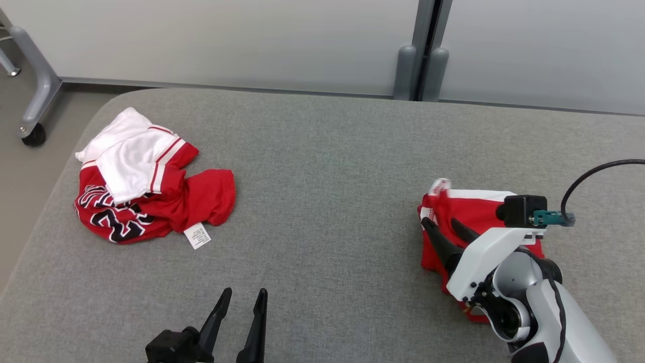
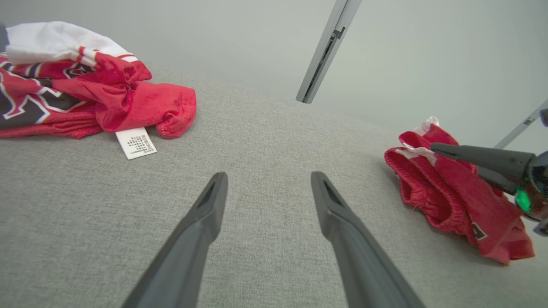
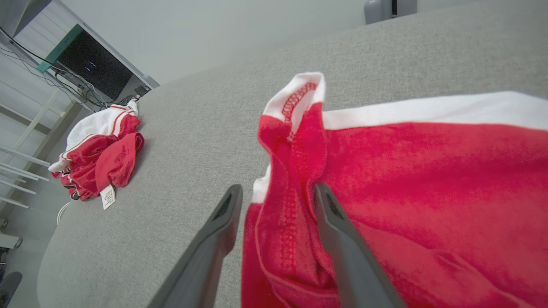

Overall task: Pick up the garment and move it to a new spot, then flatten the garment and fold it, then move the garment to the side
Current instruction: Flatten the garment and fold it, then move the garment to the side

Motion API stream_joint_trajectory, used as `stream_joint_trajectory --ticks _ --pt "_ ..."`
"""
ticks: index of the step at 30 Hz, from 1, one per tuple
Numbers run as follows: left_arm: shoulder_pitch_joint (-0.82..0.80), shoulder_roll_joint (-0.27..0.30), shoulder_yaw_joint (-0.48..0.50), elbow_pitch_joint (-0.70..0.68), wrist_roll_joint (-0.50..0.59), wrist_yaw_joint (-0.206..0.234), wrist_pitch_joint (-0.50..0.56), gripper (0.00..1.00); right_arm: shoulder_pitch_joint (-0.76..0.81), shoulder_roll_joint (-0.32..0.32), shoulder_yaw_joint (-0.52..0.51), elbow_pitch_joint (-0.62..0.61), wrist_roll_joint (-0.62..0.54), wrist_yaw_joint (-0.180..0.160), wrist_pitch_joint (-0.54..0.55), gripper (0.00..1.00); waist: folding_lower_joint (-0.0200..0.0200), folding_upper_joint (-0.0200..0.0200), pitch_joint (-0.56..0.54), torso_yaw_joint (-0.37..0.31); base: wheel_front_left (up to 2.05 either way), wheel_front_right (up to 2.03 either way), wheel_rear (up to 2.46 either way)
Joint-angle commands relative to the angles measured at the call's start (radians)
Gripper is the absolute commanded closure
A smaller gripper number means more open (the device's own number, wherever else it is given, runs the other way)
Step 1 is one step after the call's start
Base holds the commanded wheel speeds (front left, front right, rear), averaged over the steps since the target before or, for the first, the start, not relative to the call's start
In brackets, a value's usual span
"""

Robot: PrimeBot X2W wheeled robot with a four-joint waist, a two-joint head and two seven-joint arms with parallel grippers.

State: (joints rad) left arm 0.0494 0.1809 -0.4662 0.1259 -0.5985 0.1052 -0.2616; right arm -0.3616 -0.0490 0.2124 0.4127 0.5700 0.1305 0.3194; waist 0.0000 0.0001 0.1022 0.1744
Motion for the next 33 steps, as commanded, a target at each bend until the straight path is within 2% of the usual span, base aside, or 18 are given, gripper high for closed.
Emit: stream_joint_trajectory --ticks 1,5,8,11,13,15,20,23,26,30,33 --pt "0.011 0.007 0.006 0.004 0.007 -0.009 -0.005 0.00 0.001 -0.005 0.012 -0.013 0.006 0.000 -0.023 0.00 0.0000 -0.0001 -0.019 -0.018 0.00 0.00 0.00" --pt "0.041 0.019 0.031 0.010 0.019 -0.009 -0.005 0.00 0.056 -0.009 0.080 -0.111 0.024 0.000 -0.088 0.00 0.0000 -0.0001 -0.075 -0.064 0.00 0.00 0.00" --pt "0.072 0.020 0.068 0.001 0.031 -0.004 -0.005 0.00 0.120 -0.064 0.087 -0.219 0.004 0.000 -0.135 0.00 0.0000 -0.0001 -0.121 -0.107 0.00 0.00 0.00" --pt "0.097 0.014 0.117 -0.020 0.052 -0.010 -0.005 0.00 0.192 -0.142 0.061 -0.317 -0.051 0.000 -0.197 0.00 0.0000 -0.0001 -0.142 -0.136 0.00 0.00 0.00" --pt "0.117 0.004 0.158 -0.032 0.073 -0.016 -0.005 0.00 0.252 -0.168 0.026 -0.357 -0.040 0.000 -0.246 0.00 0.0000 -0.0001 -0.152 -0.152 0.00 0.00 0.00" --pt "0.133 -0.012 0.201 -0.042 0.094 -0.023 -0.005 0.00 0.301 -0.223 -0.019 -0.368 -0.081 0.000 -0.302 0.00 0.0000 -0.0001 -0.157 -0.163 0.00 0.00 0.00" --pt "0.164 -0.050 0.292 -0.049 0.175 -0.062 -0.005 0.00 0.421 -0.277 -0.119 -0.289 -0.217 0.001 -0.484 0.00 0.0000 -0.0001 -0.165 -0.172 0.00 0.00 0.00" --pt "0.176 -0.070 0.327 -0.031 0.227 -0.094 -0.005 0.00 0.471 -0.267 -0.166 -0.210 -0.271 0.000 -0.561 0.00 0.0000 -0.0001 -0.168 -0.166 0.00 0.00 0.00" --pt "0.180 -0.089 0.356 -0.016 0.260 -0.122 -0.005 0.00 0.500 -0.238 -0.205 -0.155 -0.299 0.000 -0.583 0.00 0.0000 -0.0001 -0.165 -0.159 0.00 0.00 0.00" --pt "0.179 -0.107 0.396 -0.012 0.286 -0.152 -0.005 0.00 0.488 -0.200 -0.217 -0.169 -0.302 0.000 -0.586 0.00 0.0000 -0.0001 -0.153 -0.160 0.00 0.00 0.00" --pt "0.173 -0.114 0.406 -0.008 0.298 -0.163 -0.005 0.00 0.464 -0.199 -0.194 -0.180 -0.305 0.000 -0.586 0.00 0.0000 -0.0001 -0.145 -0.159 0.00 0.00 0.00"
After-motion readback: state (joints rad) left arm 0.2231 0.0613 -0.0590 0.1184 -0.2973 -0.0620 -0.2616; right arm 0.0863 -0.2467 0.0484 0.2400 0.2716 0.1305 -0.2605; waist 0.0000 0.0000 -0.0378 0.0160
